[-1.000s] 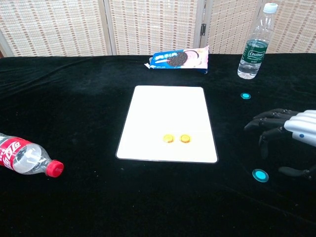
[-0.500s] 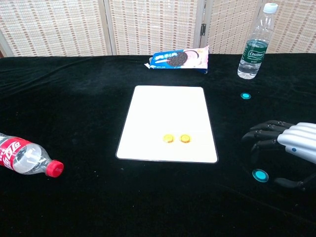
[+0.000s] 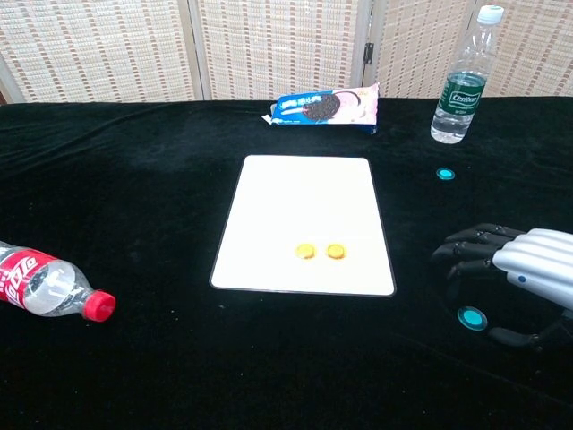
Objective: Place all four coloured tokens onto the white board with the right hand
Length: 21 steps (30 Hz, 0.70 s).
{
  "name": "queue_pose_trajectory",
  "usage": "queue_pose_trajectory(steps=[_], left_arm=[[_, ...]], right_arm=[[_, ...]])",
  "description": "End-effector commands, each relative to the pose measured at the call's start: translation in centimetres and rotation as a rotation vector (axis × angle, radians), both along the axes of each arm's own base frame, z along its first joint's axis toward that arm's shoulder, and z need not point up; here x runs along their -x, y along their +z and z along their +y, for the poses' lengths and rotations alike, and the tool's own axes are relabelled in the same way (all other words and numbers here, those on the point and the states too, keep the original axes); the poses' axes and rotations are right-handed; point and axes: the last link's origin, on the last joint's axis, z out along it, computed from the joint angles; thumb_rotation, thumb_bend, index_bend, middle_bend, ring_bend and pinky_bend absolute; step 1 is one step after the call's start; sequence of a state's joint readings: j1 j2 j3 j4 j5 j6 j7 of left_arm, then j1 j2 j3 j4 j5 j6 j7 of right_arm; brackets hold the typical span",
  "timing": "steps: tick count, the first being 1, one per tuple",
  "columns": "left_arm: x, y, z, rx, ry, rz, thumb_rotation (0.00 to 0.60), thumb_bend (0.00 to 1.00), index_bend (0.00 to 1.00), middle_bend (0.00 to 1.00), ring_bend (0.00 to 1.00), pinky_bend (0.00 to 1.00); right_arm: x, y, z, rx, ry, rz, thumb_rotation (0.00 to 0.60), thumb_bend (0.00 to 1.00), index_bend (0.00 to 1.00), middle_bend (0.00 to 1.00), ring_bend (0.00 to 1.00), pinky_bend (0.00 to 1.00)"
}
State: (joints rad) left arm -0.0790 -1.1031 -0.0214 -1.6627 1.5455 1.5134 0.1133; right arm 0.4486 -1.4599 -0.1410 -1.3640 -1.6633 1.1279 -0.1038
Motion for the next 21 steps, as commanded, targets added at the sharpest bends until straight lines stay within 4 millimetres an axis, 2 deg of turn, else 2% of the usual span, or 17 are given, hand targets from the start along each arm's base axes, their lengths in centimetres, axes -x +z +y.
queue_pose_trajectory(steps=[1,11,21], left_arm=[[0.1,0.0,-0.05,0.0,0.002,-0.001,0.6,0.07,0.0,0.0,0.0,0.0],[0.39,0.0,-0.15,0.004,0.006,-0.007,0.6,0.07,0.0,0.0,0.0,0.0],[0.57,0.02,-0.19,0.004,0.008,-0.009,0.6,0.07,0.0,0.0,0.0,0.0]], right_arm=[[-0.06,-0.07,-0.05,0.0,0.002,0.001,0.6,0.41,0.36,0.14,0.0,0.0],[-0.03,-0.49,0.11,-0.01,0.001,0.01,0.6,0.41,0.36,0.14,0.0,0.0],[0.02,-0.81,-0.2,0.005,-0.008,0.013,0.6,0.41,0.47,0.16,0.01,0.0]])
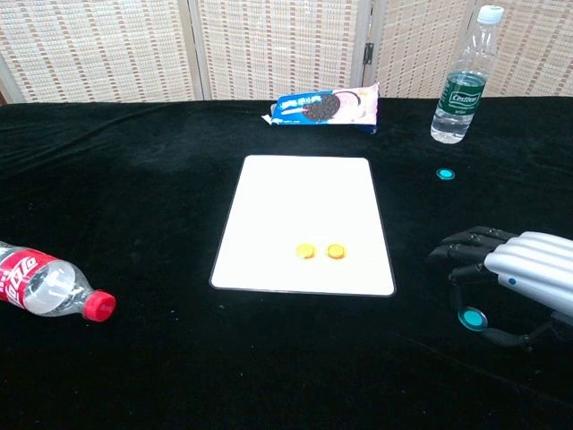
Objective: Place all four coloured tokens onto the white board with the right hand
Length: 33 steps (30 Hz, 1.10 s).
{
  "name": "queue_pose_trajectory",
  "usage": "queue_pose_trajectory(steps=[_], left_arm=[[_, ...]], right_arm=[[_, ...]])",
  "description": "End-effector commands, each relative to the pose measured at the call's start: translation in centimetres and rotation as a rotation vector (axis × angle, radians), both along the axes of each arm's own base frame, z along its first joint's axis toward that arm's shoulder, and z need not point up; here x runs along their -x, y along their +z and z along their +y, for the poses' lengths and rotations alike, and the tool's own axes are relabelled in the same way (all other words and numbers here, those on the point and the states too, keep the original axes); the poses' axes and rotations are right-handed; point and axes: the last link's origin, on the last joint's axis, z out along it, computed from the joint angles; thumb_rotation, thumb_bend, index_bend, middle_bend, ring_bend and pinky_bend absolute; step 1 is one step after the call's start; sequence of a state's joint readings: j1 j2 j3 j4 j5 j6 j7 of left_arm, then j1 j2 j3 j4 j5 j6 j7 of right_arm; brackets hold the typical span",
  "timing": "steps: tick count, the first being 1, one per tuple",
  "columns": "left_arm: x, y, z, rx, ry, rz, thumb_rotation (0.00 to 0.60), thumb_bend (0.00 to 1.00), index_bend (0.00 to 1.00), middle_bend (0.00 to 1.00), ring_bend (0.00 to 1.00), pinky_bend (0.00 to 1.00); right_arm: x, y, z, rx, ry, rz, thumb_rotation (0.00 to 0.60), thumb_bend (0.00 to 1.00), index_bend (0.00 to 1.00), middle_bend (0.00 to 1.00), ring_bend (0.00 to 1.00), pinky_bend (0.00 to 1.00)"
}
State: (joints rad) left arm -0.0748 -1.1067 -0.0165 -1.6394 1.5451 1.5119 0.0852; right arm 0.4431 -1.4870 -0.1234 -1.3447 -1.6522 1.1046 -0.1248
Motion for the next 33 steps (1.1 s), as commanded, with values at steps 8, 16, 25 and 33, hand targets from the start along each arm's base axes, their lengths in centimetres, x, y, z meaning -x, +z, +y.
queue_pose_trajectory(steps=[8,16,25,33], left_arm=[[-0.1,0.0,0.0,-0.001,-0.005,0.0,0.6,0.07,0.0,0.0,0.0,0.0],[-0.4,0.0,0.0,0.0,-0.014,0.004,0.6,0.07,0.0,0.0,0.0,0.0],[-0.6,0.2,0.1,-0.003,-0.012,0.009,0.6,0.07,0.0,0.0,0.0,0.0],[-0.1,0.6,0.0,-0.016,0.011,0.015,0.6,0.07,0.0,0.0,0.0,0.0]], right_arm=[[-0.7,1.2,-0.9,0.041,0.004,-0.035,0.6,0.41,0.49,0.16,0.01,0.0],[-4.5,2.6,-5.9,0.076,0.008,-0.082,0.6,0.41,0.49,0.16,0.01,0.0],[-10.5,-0.3,-11.8,0.043,0.002,-0.083,0.6,0.41,0.49,0.16,0.01,0.0],[-13.8,-4.0,-14.5,0.02,-0.019,-0.079,0.6,0.41,0.49,0.16,0.0,0.0]])
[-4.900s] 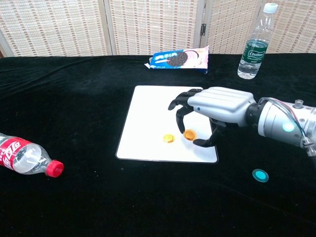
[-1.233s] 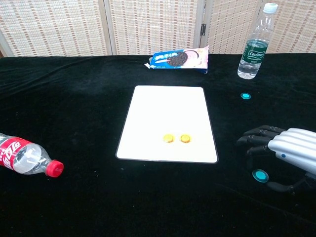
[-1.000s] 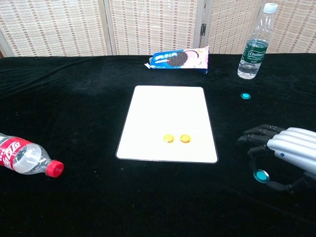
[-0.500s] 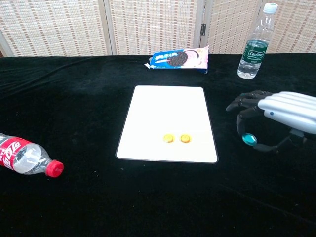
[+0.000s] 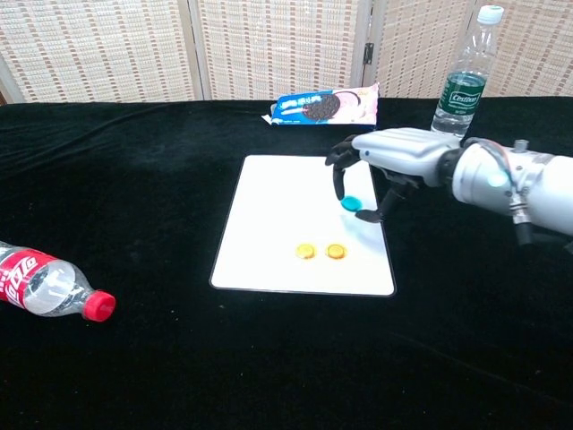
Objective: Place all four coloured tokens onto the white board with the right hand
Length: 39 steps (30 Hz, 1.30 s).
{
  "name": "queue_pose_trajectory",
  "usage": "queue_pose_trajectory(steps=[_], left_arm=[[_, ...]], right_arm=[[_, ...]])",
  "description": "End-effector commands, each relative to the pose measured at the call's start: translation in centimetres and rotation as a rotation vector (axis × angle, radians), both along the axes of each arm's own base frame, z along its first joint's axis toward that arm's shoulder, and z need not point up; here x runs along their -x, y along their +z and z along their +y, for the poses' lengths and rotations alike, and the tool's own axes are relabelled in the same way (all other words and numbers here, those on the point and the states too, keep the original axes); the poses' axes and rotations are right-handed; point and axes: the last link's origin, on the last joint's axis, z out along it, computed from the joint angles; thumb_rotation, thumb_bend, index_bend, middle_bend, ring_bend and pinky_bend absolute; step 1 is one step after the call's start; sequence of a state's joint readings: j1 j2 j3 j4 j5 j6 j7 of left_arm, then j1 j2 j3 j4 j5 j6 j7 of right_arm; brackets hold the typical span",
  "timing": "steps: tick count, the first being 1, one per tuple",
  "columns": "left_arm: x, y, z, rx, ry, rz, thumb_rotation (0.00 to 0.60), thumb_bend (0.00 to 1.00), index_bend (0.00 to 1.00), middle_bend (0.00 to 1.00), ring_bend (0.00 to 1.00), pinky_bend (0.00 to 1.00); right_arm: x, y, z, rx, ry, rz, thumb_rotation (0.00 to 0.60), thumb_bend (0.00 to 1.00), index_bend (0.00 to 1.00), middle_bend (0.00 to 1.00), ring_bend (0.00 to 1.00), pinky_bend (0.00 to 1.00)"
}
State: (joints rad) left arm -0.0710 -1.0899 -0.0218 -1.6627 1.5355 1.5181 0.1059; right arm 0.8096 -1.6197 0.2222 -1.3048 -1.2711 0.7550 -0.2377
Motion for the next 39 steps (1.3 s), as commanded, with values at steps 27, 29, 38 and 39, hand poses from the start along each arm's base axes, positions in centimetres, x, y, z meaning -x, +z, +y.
queue_pose_trajectory(steps=[27,29,38,39], left_arm=[[0.6,-0.2,0.0,0.003,0.022,0.0,0.6,0.07,0.0,0.0,0.0,0.0],[0.5,-0.3,0.1,0.006,0.017,-0.001,0.6,0.07,0.0,0.0,0.0,0.0],[0.3,-0.5,0.2,0.012,0.006,-0.004,0.6,0.07,0.0,0.0,0.0,0.0],[0.3,-0.5,0.2,0.014,0.005,-0.005,0.6,0.07,0.0,0.0,0.0,0.0]], right_arm=[[-3.3,-2.8,-3.6,0.038,-0.03,0.03,0.6,0.41,0.18,0.13,0.0,0.0],[-2.6,-1.9,-4.0,0.061,-0.048,0.025,0.6,0.41,0.18,0.13,0.0,0.0],[3.1,3.4,-6.6,0.214,-0.197,0.048,0.6,0.41,0.29,0.13,0.01,0.0],[3.7,3.8,-6.8,0.225,-0.212,0.053,0.6,0.41,0.3,0.13,0.01,0.0]])
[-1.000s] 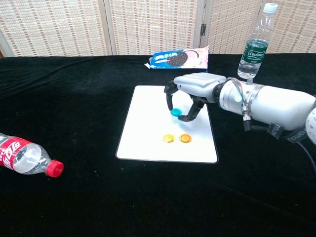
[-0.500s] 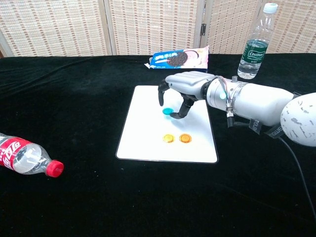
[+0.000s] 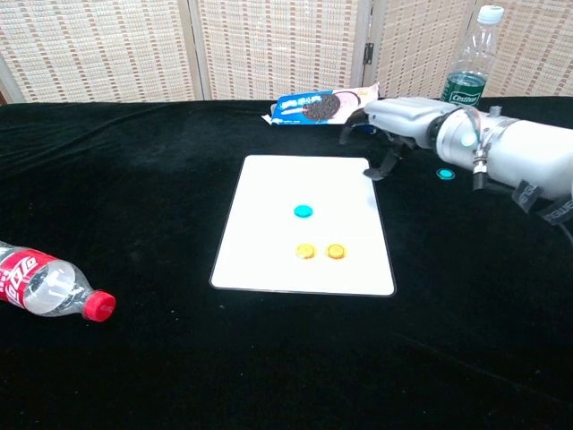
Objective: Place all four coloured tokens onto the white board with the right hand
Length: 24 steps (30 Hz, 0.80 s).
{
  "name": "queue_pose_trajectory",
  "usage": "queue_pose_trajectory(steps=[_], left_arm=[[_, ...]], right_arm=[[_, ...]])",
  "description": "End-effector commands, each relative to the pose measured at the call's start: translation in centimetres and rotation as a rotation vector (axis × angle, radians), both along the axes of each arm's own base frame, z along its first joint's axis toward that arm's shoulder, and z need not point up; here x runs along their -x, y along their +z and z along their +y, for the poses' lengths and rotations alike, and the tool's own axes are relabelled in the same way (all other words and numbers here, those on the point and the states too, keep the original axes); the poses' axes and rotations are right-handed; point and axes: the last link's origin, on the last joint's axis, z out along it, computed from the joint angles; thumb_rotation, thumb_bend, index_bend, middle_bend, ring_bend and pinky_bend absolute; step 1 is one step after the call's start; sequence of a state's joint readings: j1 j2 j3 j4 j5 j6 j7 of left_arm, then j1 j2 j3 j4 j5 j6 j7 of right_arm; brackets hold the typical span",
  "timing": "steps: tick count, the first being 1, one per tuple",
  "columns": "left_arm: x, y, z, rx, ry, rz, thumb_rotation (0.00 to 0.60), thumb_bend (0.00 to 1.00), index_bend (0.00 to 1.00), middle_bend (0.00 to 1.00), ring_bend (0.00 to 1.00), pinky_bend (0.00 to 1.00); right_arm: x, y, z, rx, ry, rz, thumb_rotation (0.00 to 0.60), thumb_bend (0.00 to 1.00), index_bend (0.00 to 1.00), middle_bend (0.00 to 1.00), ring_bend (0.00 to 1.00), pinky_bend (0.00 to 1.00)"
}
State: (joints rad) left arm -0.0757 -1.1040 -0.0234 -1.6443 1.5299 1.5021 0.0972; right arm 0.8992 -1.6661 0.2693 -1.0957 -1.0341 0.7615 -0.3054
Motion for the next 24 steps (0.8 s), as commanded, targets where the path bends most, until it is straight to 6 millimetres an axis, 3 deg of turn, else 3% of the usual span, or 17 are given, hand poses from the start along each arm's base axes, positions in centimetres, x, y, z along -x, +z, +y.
queue_pose_trajectory(steps=[1,6,12,24], left_arm=[[-0.1,-0.2,0.0,0.007,-0.003,-0.001,0.6,0.07,0.0,0.0,0.0,0.0],[-0.1,-0.2,0.2,0.008,-0.002,-0.001,0.6,0.07,0.0,0.0,0.0,0.0],[0.0,-0.3,0.2,0.018,0.006,-0.004,0.6,0.07,0.0,0.0,0.0,0.0],[0.1,-0.6,0.4,0.031,0.014,-0.005,0.6,0.07,0.0,0.0,0.0,0.0]], right_arm=[[2.9,2.2,-1.1,0.064,-0.08,0.018,0.6,0.41,0.3,0.13,0.01,0.0],[5.3,3.2,-1.9,0.094,-0.149,0.056,0.6,0.41,0.33,0.14,0.02,0.0],[7.3,2.9,-2.7,0.093,-0.223,0.088,0.6,0.41,0.33,0.14,0.02,0.0],[9.3,1.7,-3.0,0.079,-0.284,0.122,0.6,0.41,0.38,0.14,0.02,0.0]])
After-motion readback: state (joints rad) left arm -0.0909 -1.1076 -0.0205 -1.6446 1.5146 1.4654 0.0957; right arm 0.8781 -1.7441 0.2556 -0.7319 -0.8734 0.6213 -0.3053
